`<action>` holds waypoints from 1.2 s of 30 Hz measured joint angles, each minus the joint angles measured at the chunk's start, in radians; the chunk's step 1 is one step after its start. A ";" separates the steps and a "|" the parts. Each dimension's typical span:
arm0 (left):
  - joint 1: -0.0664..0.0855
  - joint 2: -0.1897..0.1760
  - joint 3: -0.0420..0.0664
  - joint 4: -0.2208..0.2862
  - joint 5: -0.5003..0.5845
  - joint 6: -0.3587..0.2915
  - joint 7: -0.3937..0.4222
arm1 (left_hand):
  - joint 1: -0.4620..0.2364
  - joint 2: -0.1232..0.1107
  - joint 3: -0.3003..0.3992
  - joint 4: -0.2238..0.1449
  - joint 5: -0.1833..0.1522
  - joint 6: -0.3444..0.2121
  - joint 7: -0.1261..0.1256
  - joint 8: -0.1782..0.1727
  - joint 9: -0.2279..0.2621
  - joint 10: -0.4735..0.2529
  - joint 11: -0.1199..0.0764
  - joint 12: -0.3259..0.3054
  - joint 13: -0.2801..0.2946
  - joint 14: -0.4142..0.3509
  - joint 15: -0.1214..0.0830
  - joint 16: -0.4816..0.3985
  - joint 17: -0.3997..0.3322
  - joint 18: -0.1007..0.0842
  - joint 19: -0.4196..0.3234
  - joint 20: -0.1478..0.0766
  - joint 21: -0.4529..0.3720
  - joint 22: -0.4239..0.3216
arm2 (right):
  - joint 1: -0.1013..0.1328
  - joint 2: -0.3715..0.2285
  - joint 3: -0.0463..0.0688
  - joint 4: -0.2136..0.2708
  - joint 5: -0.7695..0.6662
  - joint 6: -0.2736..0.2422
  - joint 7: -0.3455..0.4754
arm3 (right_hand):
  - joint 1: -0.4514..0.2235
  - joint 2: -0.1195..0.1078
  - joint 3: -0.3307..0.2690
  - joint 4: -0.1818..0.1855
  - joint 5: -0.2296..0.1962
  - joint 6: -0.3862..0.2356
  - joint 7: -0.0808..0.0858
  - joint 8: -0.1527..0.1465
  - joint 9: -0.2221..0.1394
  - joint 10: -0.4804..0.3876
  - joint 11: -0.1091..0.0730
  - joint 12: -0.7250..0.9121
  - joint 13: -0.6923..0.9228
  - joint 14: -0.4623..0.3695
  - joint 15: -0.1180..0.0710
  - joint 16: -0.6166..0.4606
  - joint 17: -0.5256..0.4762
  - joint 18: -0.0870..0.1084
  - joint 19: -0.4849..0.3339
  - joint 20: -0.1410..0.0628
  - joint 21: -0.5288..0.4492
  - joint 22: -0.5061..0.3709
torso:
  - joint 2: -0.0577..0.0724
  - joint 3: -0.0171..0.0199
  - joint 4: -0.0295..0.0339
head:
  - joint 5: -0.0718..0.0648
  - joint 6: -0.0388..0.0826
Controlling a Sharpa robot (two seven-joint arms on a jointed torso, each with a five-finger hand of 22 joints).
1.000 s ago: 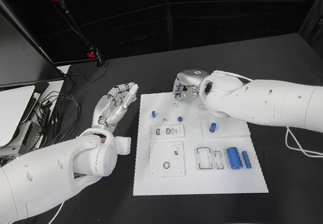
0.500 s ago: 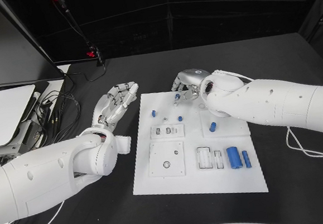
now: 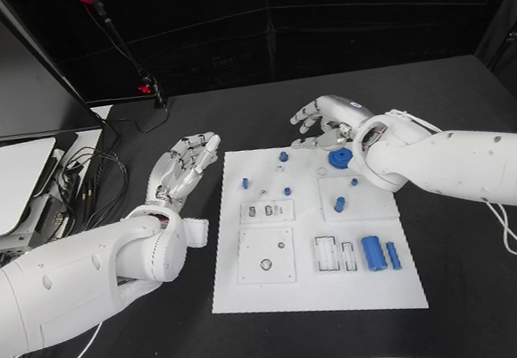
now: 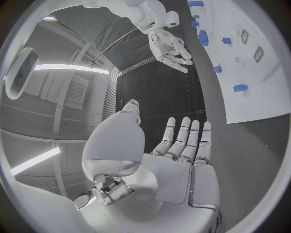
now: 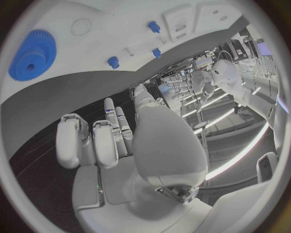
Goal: Assemble the parts on the task board
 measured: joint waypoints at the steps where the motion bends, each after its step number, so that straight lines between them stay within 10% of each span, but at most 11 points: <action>1: 0.000 0.000 0.000 0.000 0.000 0.000 0.000 | 0.000 0.000 0.000 0.000 0.002 0.000 0.000 0.000 0.000 0.000 0.000 0.000 0.000 0.000 0.000 0.000 0.000 0.000 0.000 0.000 0.000 0.000 | 0.003 -0.021 0.003 0.021 0.031 -0.001 0.014 | 0.003 0.007 0.000 0.000 0.000 -0.002 0.002 0.000 0.000 0.009 -0.003 0.007 0.002 0.000 0.000 -0.008 -0.017 0.011 -0.007 -0.002 -0.009 0.000 | 0.000 -0.0006 -0.0008 | 0.000 0.000; 10: 0.000 0.001 0.000 -0.004 0.000 0.000 0.000 | 0.001 0.001 0.000 0.000 0.004 0.000 0.000 0.000 0.000 0.000 0.000 0.000 0.000 0.000 0.000 0.000 0.000 0.000 0.000 0.000 0.000 0.001 | 0.021 -0.198 0.009 0.137 0.220 0.075 0.114 | -0.036 0.057 -0.041 -0.009 0.041 -0.100 -0.064 0.002 -0.003 0.097 -0.047 0.207 0.121 -0.237 -0.031 -0.274 -0.485 0.084 -0.320 -0.030 -0.322 -0.287 | -0.004 -0.0035 -0.0034 | -0.011 0.000; 18: 0.000 0.003 -0.001 -0.006 0.000 0.000 0.000 | 0.001 0.001 0.000 0.000 0.004 0.000 0.000 0.000 0.000 0.000 0.000 0.000 0.000 0.000 0.000 0.000 0.001 0.000 -0.004 0.004 0.000 0.001 | 0.022 -0.253 0.008 0.145 0.265 0.150 0.125 | -0.108 0.093 -0.115 -0.008 0.127 -0.151 -0.085 0.065 0.006 0.035 -0.069 0.878 0.739 -0.187 -0.037 -0.101 -0.170 0.097 -0.422 -0.042 -0.387 -0.306 | -0.004 -0.0037 -0.0048 | -0.035 0.004; 22: 0.000 0.005 -0.001 -0.007 0.000 0.000 0.000 | 0.001 0.001 0.000 0.000 0.004 0.000 0.000 0.000 0.000 0.000 0.000 0.000 0.000 0.000 0.000 0.000 0.001 0.000 -0.004 0.004 0.000 0.001 | 0.021 -0.260 0.008 0.131 0.256 0.162 0.114 | -0.127 0.112 -0.153 -0.004 0.187 -0.163 -0.083 0.112 0.010 0.240 -0.072 1.158 1.092 -0.053 -0.037 0.010 0.103 0.094 -0.333 -0.041 -0.279 -0.185 | -0.004 -0.0035 -0.0045 | -0.051 0.009; 28: 0.000 0.006 -0.001 -0.010 0.000 0.001 0.000 | 0.001 0.001 0.000 0.000 0.004 0.000 0.000 0.000 0.000 0.000 0.000 0.000 0.000 0.000 0.000 0.000 0.001 0.000 -0.004 0.004 0.000 0.001 | 0.014 -0.249 0.008 0.106 0.152 0.161 0.063 | -0.134 0.112 -0.182 0.002 0.213 -0.189 -0.060 0.199 0.024 0.394 -0.070 1.352 1.232 -0.005 -0.038 0.087 0.151 0.018 -0.099 -0.038 -0.056 -0.004 | -0.003 -0.0027 -0.0043 | -0.069 0.016; 36: 0.000 0.007 -0.002 -0.013 0.000 0.001 0.000 | 0.001 0.001 0.000 0.000 0.004 0.000 0.000 0.000 0.000 0.000 0.000 0.000 0.000 0.000 0.000 0.000 0.001 0.000 -0.004 0.004 0.000 0.001 | -0.001 -0.212 0.008 0.067 -0.023 0.177 -0.056 | -0.083 0.032 -0.114 0.005 0.308 -0.224 -0.024 0.376 0.086 0.399 -0.050 1.433 1.233 -0.002 -0.027 0.116 0.151 -0.021 0.054 -0.022 0.102 0.000 | -0.003 -0.0021 -0.0033 | -0.088 0.024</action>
